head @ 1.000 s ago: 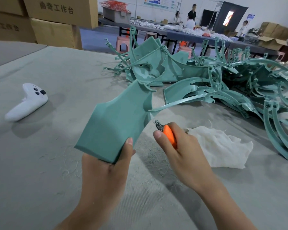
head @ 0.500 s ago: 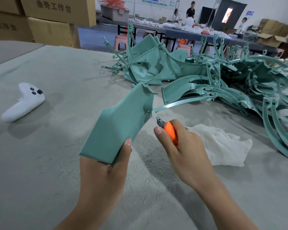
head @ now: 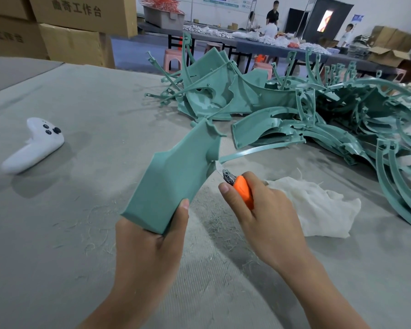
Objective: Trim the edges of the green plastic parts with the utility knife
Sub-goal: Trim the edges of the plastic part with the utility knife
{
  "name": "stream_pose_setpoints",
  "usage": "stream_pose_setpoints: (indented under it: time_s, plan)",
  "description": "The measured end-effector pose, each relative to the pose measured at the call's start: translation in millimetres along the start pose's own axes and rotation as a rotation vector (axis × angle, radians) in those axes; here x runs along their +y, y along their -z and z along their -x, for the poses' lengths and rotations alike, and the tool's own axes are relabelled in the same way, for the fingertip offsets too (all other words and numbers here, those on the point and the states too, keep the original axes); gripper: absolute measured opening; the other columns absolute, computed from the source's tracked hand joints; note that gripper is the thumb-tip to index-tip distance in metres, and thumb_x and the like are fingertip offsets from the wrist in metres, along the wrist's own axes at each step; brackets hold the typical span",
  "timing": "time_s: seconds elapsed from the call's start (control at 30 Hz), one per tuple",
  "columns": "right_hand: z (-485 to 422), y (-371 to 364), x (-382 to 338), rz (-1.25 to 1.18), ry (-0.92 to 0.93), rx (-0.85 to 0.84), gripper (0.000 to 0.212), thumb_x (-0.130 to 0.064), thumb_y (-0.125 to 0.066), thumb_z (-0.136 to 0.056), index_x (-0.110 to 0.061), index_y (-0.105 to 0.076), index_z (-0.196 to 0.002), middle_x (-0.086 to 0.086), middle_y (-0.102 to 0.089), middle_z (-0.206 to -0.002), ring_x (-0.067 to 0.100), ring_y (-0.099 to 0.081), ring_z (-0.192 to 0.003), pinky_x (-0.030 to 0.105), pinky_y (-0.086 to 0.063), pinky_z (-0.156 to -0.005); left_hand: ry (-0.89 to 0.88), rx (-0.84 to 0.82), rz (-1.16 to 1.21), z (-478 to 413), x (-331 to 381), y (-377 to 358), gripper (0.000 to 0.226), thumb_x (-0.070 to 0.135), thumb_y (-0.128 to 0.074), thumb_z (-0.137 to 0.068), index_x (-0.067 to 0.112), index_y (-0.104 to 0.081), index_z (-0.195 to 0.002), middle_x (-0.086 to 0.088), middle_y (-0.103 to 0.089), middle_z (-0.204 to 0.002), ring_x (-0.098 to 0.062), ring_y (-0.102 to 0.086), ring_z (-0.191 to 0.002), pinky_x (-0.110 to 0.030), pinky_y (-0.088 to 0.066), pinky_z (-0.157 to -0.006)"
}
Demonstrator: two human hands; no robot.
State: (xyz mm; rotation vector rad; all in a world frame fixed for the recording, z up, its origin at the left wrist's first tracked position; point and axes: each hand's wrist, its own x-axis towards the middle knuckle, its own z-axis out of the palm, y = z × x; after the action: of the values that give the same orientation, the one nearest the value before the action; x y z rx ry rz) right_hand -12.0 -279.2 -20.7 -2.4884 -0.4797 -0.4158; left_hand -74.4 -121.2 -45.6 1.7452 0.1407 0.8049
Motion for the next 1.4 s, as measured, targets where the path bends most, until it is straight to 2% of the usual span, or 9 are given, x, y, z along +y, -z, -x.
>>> stream_pose_setpoints:
  time_s: [0.13,0.47,0.6,0.73,0.83,0.9,1.03,1.13,1.4]
  plan:
    - [0.3,-0.6,1.1,0.056,-0.027,0.005,0.054,-0.077,-0.021,-0.085,-0.026,-0.031,-0.073,-0.006,-0.043,-0.054,0.019,-0.048,-0.059,0.038,-0.029,-0.052,-0.029,-0.009,-0.045,-1.5,3.3,-1.2,0.027,0.05,-0.053,-0.078,0.024,-0.057,-0.088,-0.008,-0.064,-0.069,-0.028,-0.065,-0.052,-0.038,-0.045,-0.046]
    - [1.8,-4.4,-0.5,0.085,-0.056,0.085,0.055,-0.077,-0.024,-0.086,-0.024,-0.033,-0.071,-0.004,-0.045,-0.054,0.01,-0.045,-0.056,0.034,-0.024,-0.049,-0.018,-0.049,-0.125,-0.7,2.7,-6.0,0.045,0.051,-0.05,-0.08,0.009,-0.062,-0.074,-0.01,-0.066,-0.061,-0.026,-0.066,-0.049,-0.045,-0.05,-0.046]
    - [-10.8,12.8,23.1,0.026,-0.197,0.242,0.054,-0.071,-0.034,-0.09,-0.02,-0.042,-0.075,-0.005,-0.05,-0.06,0.021,-0.05,-0.059,0.039,-0.04,-0.057,0.005,0.009,-0.146,1.5,2.8,1.5,0.03,0.05,-0.053,-0.079,0.023,-0.058,-0.09,-0.002,-0.067,-0.065,-0.018,-0.066,-0.049,-0.04,-0.048,-0.042]
    - [-11.7,23.2,25.5,-0.062,-0.151,0.38,0.055,-0.068,-0.04,-0.095,-0.021,-0.032,-0.067,-0.007,-0.036,-0.053,0.012,-0.035,-0.05,0.034,-0.026,-0.051,0.115,0.037,-0.043,-2.2,11.1,-0.9,0.017,0.038,-0.061,-0.077,0.046,-0.059,-0.092,0.024,-0.069,-0.069,-0.007,-0.068,-0.052,-0.037,-0.052,-0.045]
    - [-9.6,13.6,15.1,-0.123,-0.095,0.31,0.055,-0.07,-0.039,-0.092,-0.022,-0.033,-0.066,-0.006,-0.035,-0.051,0.013,-0.04,-0.052,0.026,-0.026,-0.048,0.196,0.008,0.028,-0.2,11.5,-4.3,0.007,0.03,-0.072,-0.08,0.025,-0.069,-0.077,0.02,-0.069,-0.064,-0.008,-0.069,-0.053,-0.039,-0.056,-0.047]
    - [-10.2,10.4,14.3,-0.226,-0.086,0.246,0.053,-0.067,-0.046,-0.092,-0.023,-0.035,-0.066,-0.008,-0.034,-0.051,0.008,-0.035,-0.049,0.021,-0.029,-0.048,0.217,0.007,0.077,0.1,10.4,-4.2,0.022,0.014,-0.072,-0.084,0.02,-0.065,-0.064,0.015,-0.07,-0.064,-0.009,-0.069,-0.053,-0.026,-0.052,-0.04]
    - [-12.8,6.6,13.9,-0.512,-0.118,0.093,0.007,-0.03,-0.071,-0.089,-0.031,-0.064,-0.091,-0.01,-0.044,-0.052,0.004,-0.04,-0.048,0.015,-0.035,-0.05,0.26,-0.006,0.17,-3.7,16.4,-5.7,0.024,0.004,-0.069,-0.082,0.024,-0.066,-0.07,0.013,-0.072,-0.07,-0.016,-0.07,-0.053,-0.016,-0.049,-0.043]
    - [-12.0,-0.3,15.3,-0.658,-0.121,-0.02,0.031,-0.009,-0.072,-0.089,-0.031,-0.069,-0.11,-0.01,-0.041,-0.05,0.006,-0.039,-0.047,0.017,-0.037,-0.051,0.28,-0.036,0.213,-3.0,18.0,-6.6,0.026,0.0,-0.07,-0.081,0.024,-0.067,-0.071,0.01,-0.073,-0.07,-0.02,-0.07,-0.054,-0.019,-0.051,-0.043]
    - [-12.9,-3.2,13.9,-0.812,-0.18,-0.029,0.011,-0.002,-0.066,-0.092,-0.011,-0.072,-0.093,-0.018,-0.049,-0.046,0.003,-0.042,-0.04,0.01,-0.033,-0.045,0.317,-0.101,0.26,-0.3,22.6,-5.9,0.026,-0.001,-0.071,-0.079,0.025,-0.068,-0.079,0.011,-0.073,-0.078,-0.021,-0.072,-0.065,-0.026,-0.056,-0.047]
